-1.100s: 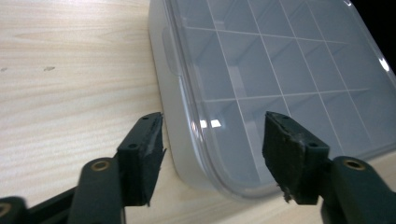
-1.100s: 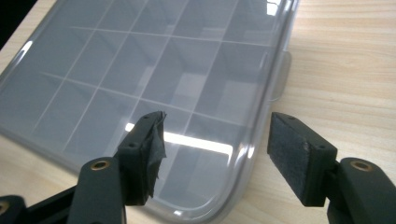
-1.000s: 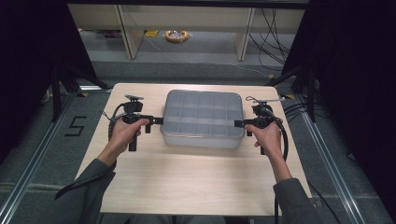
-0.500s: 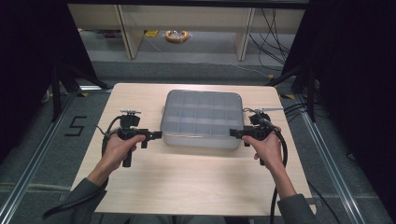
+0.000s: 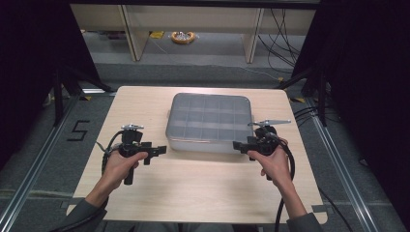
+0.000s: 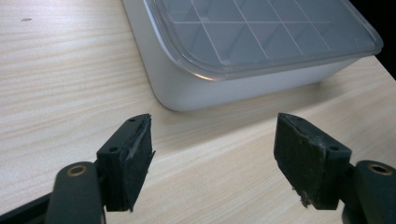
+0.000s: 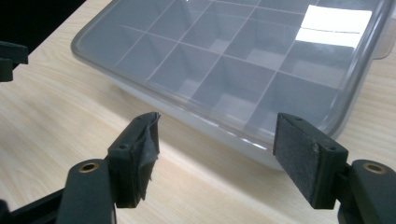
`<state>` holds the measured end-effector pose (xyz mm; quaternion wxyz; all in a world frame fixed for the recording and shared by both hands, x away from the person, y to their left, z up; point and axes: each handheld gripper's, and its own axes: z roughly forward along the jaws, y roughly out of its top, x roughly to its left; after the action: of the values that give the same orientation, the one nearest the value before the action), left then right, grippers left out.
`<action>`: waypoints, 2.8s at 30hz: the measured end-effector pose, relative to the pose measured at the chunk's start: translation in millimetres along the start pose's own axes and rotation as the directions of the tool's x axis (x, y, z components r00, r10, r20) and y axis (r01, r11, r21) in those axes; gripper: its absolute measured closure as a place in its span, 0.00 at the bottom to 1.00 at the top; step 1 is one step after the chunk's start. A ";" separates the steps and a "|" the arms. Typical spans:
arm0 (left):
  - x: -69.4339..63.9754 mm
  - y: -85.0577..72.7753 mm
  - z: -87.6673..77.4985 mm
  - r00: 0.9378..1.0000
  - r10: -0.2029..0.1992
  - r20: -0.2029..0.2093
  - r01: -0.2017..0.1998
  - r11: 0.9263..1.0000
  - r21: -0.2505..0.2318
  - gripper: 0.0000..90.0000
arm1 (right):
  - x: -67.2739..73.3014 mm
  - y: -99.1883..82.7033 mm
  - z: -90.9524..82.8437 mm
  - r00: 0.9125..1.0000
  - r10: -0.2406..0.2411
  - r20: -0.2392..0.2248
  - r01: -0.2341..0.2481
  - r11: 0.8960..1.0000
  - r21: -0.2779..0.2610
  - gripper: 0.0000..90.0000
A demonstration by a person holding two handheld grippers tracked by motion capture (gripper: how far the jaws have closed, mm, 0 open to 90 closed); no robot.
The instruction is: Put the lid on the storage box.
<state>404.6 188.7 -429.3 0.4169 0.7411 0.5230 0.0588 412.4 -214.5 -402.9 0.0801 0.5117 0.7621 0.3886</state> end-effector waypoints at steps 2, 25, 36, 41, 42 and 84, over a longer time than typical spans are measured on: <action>-2.0 -4.1 -0.5 1.000 0.011 0.002 -0.011 1.000 -0.001 0.30 | -0.7 -3.0 1.9 0.999 -0.046 -0.016 0.046 0.999 -0.029 0.35; -21.2 -34.5 -0.7 0.996 0.085 0.000 -0.085 0.996 -0.006 0.28 | 16.3 -28.6 3.9 0.996 -0.042 -0.076 0.039 0.998 -0.040 0.34; -26.3 -57.6 -0.5 0.991 0.132 0.006 -0.132 0.991 0.014 0.27 | 18.3 -47.2 2.9 0.991 -0.101 -0.091 0.098 0.995 -0.035 0.33; -28.6 -71.3 -5.2 0.989 0.146 0.011 -0.146 0.989 0.021 0.27 | 24.7 -58.7 0.2 0.992 -0.072 -0.105 0.070 0.997 -0.022 0.31; -30.1 -73.9 -5.9 0.989 0.147 0.006 -0.147 0.989 0.016 0.27 | 23.4 -62.1 1.3 0.988 -0.118 -0.101 0.114 0.993 -0.041 0.30; -36.6 -133.6 -13.6 0.970 0.243 -0.002 -0.243 0.970 0.030 0.18 | 40.8 -139.2 9.0 0.959 -0.215 -0.182 0.221 0.975 0.015 0.18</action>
<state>284.1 180.1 -498.6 0.3943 0.8054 0.4302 0.1038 298.3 -199.8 -491.6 0.0444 0.3888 0.8248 0.4082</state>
